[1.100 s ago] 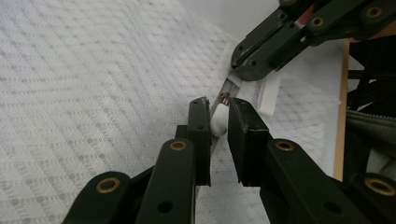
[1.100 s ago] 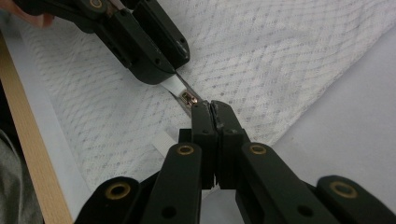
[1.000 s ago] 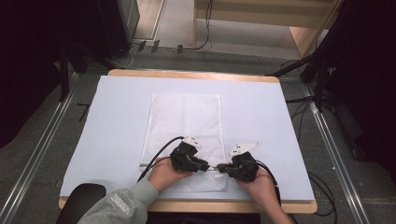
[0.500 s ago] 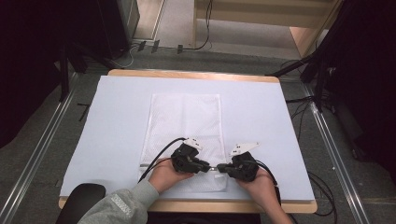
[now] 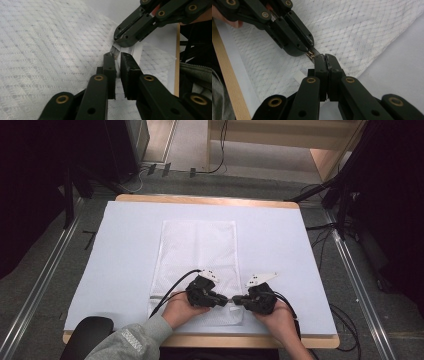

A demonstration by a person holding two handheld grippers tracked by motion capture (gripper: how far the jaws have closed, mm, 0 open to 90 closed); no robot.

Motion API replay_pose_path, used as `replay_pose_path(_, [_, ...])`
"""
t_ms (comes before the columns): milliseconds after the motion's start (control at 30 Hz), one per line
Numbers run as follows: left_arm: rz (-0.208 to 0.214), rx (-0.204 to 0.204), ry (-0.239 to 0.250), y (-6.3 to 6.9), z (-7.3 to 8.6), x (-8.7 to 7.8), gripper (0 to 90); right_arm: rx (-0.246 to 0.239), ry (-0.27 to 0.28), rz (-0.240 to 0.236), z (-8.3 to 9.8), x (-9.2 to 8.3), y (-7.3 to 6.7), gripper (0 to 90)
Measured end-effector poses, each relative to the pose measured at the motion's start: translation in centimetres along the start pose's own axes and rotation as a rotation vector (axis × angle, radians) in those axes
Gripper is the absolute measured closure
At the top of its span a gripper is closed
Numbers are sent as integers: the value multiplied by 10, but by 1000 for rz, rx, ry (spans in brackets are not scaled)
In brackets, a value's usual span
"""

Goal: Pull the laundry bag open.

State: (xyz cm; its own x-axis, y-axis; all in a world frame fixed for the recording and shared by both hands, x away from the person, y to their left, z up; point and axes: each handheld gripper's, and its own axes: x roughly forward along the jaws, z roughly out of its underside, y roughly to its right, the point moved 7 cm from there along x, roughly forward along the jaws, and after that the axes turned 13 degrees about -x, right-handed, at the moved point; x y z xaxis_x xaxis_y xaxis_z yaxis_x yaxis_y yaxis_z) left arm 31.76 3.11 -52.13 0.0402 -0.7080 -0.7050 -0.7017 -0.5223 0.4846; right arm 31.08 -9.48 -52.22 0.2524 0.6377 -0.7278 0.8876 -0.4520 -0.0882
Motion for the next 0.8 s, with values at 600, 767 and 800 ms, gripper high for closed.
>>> replay_pose_path(600, [40, -42, -9, -2, -5, 2, 876, -35, -3, 20, -1, 1, -1, 900])
replay_pose_path(767, [47, -51, -27, -3, -6, 0, 878, -54, 7, 23, 1, 1, -1, 900])
replay_pose_path(800, [48, -55, -29, -3, -6, 0, 878, -54, 7, 22, 1, 1, -1, 900])
